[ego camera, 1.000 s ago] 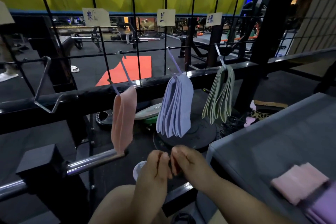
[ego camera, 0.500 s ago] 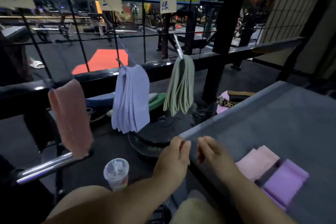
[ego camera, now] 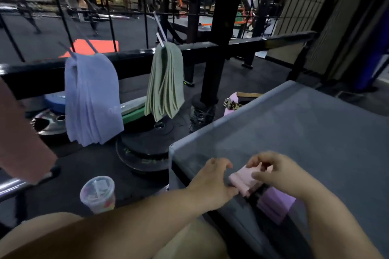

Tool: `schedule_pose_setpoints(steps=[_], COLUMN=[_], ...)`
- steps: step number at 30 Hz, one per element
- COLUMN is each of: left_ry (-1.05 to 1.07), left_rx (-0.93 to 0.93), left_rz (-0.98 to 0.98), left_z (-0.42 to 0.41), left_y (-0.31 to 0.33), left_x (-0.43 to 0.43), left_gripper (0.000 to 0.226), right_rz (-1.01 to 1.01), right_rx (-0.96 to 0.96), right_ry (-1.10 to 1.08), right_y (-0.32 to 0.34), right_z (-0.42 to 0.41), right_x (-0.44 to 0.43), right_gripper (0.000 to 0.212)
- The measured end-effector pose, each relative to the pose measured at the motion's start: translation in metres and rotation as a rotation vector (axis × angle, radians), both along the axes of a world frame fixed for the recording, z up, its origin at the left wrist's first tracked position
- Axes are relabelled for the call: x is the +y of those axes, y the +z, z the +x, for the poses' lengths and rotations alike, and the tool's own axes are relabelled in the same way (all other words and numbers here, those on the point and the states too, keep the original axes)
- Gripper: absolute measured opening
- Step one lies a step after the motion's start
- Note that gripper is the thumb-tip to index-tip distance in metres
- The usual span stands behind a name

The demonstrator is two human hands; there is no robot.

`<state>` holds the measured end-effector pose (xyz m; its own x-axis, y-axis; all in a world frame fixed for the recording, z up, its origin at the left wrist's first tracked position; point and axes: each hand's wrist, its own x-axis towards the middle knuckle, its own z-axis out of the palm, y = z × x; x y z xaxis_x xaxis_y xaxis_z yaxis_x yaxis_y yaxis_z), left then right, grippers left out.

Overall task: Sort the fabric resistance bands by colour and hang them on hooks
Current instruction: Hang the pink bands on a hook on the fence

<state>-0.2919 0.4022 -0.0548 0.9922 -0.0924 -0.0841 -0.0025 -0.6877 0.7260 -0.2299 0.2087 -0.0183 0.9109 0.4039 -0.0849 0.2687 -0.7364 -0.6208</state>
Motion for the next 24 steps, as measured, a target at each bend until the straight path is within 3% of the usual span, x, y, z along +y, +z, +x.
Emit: schedule_pose_setpoints(steps=[4,11,16,24], left_ry=[0.012,0.058,0.134,0.090], left_rx=[0.036,-0.038,-0.135,-0.194], left_rz=[0.089,0.027,-0.108,-0.411], left_z=[0.003,0.010,0.018,0.027], left_y=[-0.007,-0.009,-0.005,0.027], left_x=[-0.002,0.000,0.006,0.022], left_gripper=[0.060,0.032,0.024,0.021], right_rz=[-0.117,-0.168,-0.012,0.323], right_rx=[0.041,-0.002,-0.026,-0.053], right_ry=[0.097,0.164,0.086,0.087], right_y=[-0.002,-0.009,-0.008,0.022], right_z=[-0.002,-0.001,0.000,-0.003], right_x=[-0.003,0.013,0.015,0.033], right_gripper=[0.041,0.043,0.035,0.049])
